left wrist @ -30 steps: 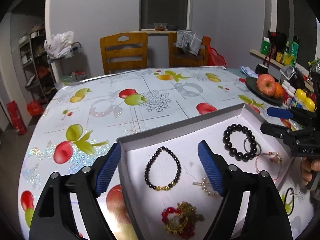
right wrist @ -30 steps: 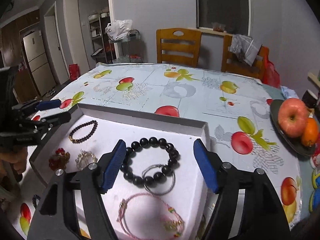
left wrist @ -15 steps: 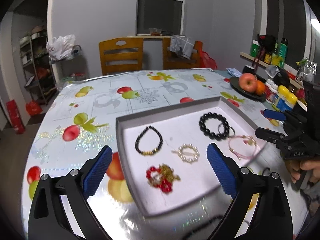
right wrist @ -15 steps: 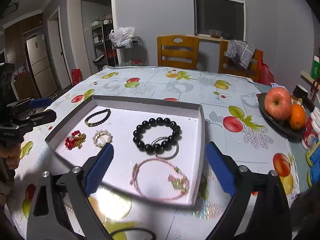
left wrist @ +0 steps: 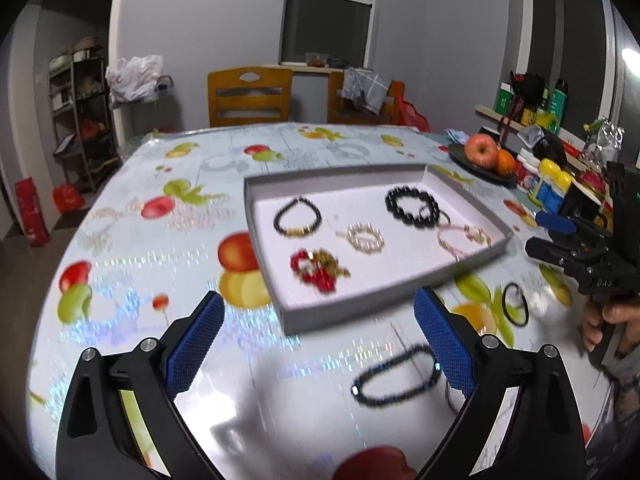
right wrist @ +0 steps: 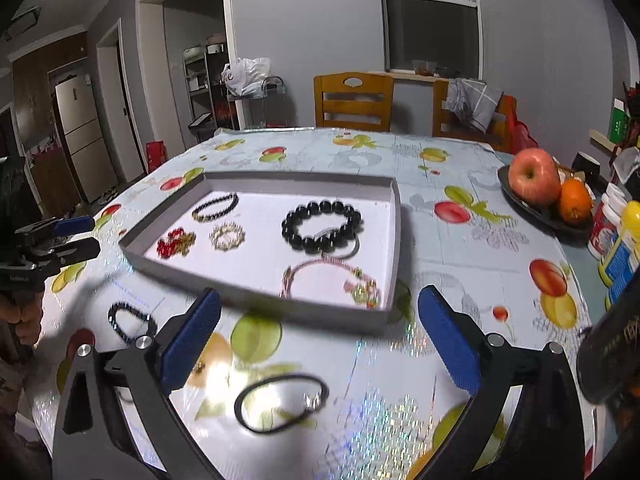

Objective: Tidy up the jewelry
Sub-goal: 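Move both open tools back over the remaining jewelry on the table, then close the right tool on the black hair tie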

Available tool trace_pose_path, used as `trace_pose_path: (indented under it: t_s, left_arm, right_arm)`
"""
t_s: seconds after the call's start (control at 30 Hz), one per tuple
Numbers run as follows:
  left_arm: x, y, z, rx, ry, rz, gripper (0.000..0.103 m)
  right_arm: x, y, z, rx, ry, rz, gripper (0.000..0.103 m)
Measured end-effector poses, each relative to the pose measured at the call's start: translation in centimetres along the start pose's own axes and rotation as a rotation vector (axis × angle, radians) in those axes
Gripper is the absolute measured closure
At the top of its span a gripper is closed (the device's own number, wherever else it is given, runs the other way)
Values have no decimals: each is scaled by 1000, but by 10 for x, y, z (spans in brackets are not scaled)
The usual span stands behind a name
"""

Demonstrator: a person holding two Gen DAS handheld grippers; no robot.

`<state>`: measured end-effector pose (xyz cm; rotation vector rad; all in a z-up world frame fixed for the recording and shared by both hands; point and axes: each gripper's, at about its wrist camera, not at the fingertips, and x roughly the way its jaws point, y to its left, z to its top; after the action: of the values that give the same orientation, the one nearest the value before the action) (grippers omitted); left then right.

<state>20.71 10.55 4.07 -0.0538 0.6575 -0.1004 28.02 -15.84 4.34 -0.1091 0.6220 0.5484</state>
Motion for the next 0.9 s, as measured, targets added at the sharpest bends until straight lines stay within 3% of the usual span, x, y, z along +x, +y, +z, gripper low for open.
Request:
trace_pose_path:
  t_s: [0.47,0.67,0.77,0.9]
  left_arm:
    - [-3,-24,-25,63,48,-26,8]
    - [-3,-35,-29,108,64,-89,8]
    - [0,-39,-29,125,79,-91,8]
    - [2,-36,-29,110,89,-100,8]
  right_arm:
    - [-6,10,-24,-37,85,6,6]
    - [1,21,-33,-101,166,7,6]
    - [6,26,-36,-127,198,14,8]
    - [15,27,-38,-134,246,15,19]
